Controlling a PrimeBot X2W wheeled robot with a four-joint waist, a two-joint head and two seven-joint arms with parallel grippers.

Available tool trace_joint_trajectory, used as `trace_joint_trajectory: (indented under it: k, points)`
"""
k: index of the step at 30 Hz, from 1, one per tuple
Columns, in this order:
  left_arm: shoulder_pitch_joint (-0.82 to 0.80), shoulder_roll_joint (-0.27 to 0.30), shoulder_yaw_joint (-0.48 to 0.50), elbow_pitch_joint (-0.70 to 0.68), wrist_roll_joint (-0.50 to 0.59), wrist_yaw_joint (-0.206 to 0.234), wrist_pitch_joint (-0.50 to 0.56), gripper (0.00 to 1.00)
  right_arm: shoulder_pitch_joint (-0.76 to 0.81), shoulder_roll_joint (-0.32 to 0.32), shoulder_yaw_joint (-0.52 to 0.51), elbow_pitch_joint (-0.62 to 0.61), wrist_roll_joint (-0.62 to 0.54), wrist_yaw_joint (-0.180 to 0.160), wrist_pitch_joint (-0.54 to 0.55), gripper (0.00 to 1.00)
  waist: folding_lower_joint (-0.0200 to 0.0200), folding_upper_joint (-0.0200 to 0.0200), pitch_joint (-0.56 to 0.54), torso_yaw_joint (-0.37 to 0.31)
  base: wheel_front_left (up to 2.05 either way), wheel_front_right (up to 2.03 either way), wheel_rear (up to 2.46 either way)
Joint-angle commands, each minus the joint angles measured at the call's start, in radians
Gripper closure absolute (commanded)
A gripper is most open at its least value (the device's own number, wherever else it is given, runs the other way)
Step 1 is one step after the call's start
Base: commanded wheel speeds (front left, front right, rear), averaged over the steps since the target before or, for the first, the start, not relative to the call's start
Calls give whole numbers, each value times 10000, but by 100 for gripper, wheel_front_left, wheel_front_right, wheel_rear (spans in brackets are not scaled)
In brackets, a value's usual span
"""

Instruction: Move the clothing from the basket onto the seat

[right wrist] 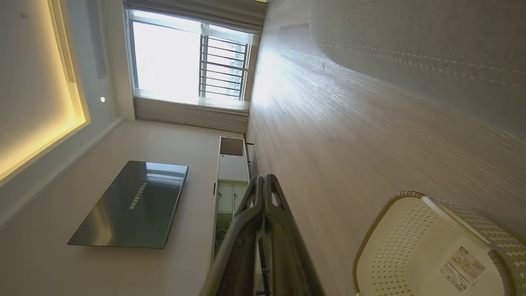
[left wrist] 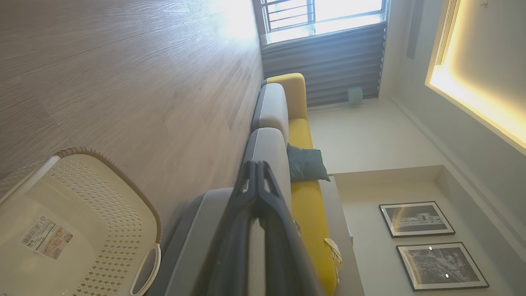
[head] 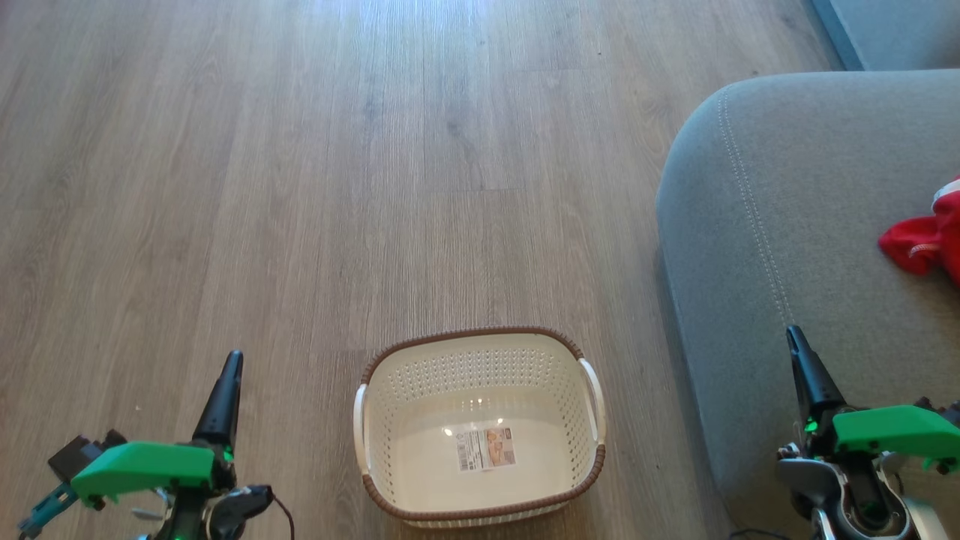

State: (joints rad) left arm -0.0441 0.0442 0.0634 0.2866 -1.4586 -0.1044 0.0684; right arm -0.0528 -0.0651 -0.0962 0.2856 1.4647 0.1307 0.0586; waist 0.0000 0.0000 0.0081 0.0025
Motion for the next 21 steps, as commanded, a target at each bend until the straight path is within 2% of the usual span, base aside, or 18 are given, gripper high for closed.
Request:
trace_joint_trajectory:
  k: [1,13,21]
  points:
    - [-577,58,327,-361,-253,-117,93,100,-470,21,116,-381,284,0,88,100,0,0,-4,-2,0,0,0]
    - [-641,60,503,-410,-1494,-262,447,100,-539,54,-50,-415,1536,0,444,100,0,0,-50,-25,0,0,0]
    - [-641,60,504,-411,-1501,-263,449,100,-541,65,-65,-414,1531,0,457,100,0,0,-50,-25,0,0,0]
